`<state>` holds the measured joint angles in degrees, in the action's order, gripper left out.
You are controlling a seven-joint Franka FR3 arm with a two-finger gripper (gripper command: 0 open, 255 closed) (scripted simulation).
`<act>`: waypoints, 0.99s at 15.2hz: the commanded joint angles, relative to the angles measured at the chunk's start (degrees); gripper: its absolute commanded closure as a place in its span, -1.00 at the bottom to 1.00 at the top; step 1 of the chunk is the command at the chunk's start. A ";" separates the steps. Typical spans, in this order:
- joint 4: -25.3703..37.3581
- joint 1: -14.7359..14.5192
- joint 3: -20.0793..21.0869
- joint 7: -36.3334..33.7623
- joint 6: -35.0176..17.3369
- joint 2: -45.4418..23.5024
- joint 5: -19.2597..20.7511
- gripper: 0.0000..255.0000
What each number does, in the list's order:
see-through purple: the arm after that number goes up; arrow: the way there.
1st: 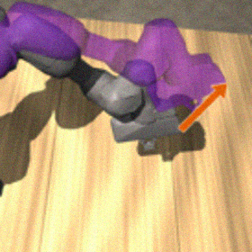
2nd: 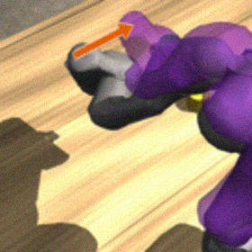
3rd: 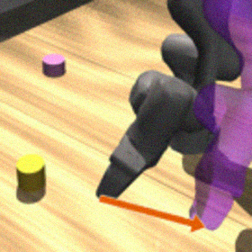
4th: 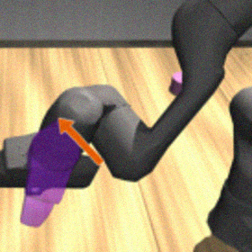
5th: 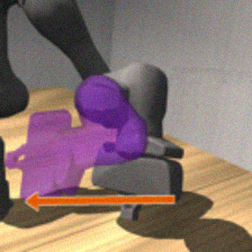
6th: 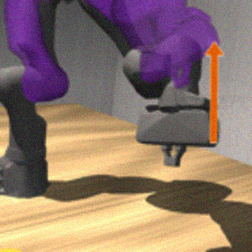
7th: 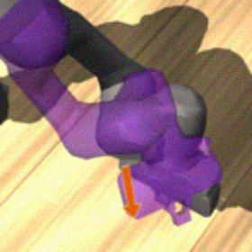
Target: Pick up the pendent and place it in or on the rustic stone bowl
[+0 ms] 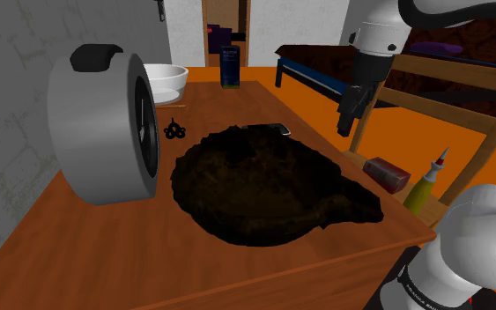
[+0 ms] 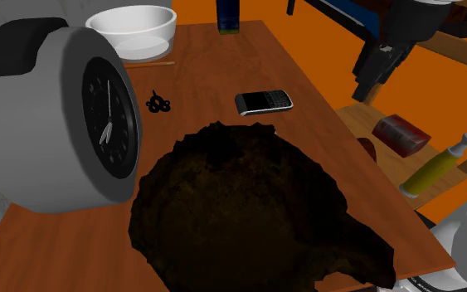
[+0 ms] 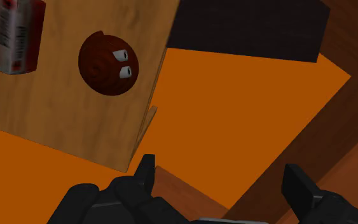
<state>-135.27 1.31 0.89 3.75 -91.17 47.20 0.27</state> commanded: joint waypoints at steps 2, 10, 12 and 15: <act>0.06 -0.77 0.01 0.86 -1.96 -1.09 -0.59 -1.00; 2.35 -7.15 0.35 8.45 -16.20 -10.36 -5.56 -1.00; 3.39 -8.78 0.48 10.54 -19.31 -12.73 -6.89 -1.00; 5.25 -11.25 0.70 13.82 -23.60 -16.25 -8.95 -1.00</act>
<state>-130.39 -9.02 1.39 16.50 -113.13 31.95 -7.90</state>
